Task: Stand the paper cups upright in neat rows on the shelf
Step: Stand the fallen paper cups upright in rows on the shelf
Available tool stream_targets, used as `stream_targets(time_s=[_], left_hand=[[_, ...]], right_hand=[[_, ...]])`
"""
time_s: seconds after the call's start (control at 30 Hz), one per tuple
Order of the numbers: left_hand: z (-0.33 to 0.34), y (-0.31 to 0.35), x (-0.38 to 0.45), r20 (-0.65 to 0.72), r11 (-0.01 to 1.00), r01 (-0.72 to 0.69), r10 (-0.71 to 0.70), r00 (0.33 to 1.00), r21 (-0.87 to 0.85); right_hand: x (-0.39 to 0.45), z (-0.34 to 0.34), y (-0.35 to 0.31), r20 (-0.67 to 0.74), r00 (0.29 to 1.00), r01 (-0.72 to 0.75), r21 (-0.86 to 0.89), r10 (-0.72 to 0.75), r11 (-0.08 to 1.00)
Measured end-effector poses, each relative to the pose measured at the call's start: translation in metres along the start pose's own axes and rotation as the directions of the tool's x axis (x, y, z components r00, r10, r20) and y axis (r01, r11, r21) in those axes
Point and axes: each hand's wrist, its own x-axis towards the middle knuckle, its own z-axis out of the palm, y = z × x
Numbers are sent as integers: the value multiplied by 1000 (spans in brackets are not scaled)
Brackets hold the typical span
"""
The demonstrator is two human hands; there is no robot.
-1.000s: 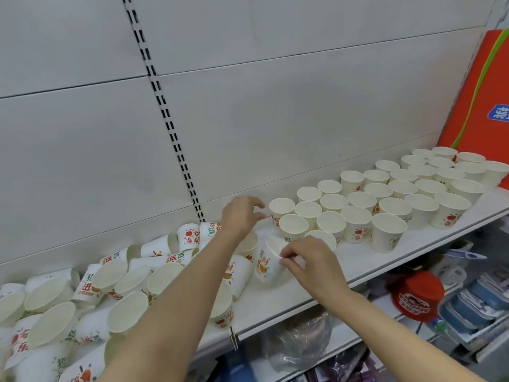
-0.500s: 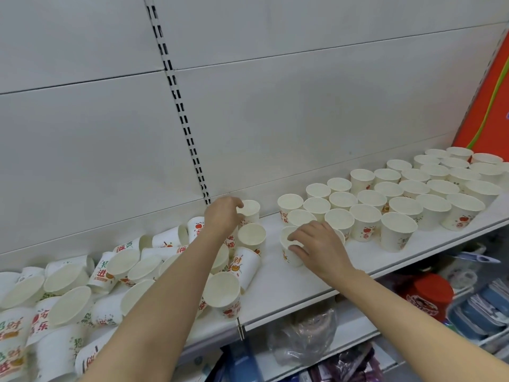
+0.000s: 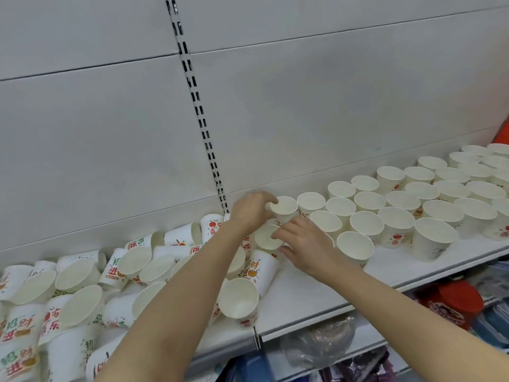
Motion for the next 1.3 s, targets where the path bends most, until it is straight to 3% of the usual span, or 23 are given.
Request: stream_targets(time_s=[0.13,0.3,0.4,0.5,0.67,0.77,0.93,1.0,1.03,1.1,1.2,1.3], left_hand=[[-33,-23,-31,43,999,37,-39,998,36],[-65,-37,-78,80,986,166,-163,983,-33],[-71,-25,-116,1,946,294,-296,955,-138],[-63,10,-171,-75,906,319,-352,933,-280],[-28,43,-234,-75,953,294,-299,951,-73],[-15,41,-243,-63,962,267,-263,963,61],[-7,37,-245,-125,970,238,-231,965,44],[-5,37,-246,-134,972,232,-226,965,31],[-4,36,-246,-138,973,229,-223,965,28],[-2,37,-241,-147,977,211,-205,968,22],[0,47,-221,-139,994,109,-109,984,-6],[4,60,-196,-128,1000,21,-20,992,10]], right_hand=[[10,0,1,30,997,79,-54,-78,995],[12,-12,19,9,999,-41,-96,42,995],[2,-18,7,-61,986,-154,31,156,988],[-21,-18,-24,-133,956,-230,212,261,950],[-28,-3,-59,154,906,-422,283,394,861],[-13,1,-69,200,837,-546,264,509,795],[-6,3,-73,340,699,-714,389,629,583],[-8,-2,-74,356,688,-718,461,632,522],[-11,-7,-73,333,701,-703,471,631,533],[-18,-23,-69,206,763,-635,411,612,654],[-33,-42,-52,-45,884,-458,112,465,882],[-47,-41,-40,-125,948,-302,-50,294,952]])
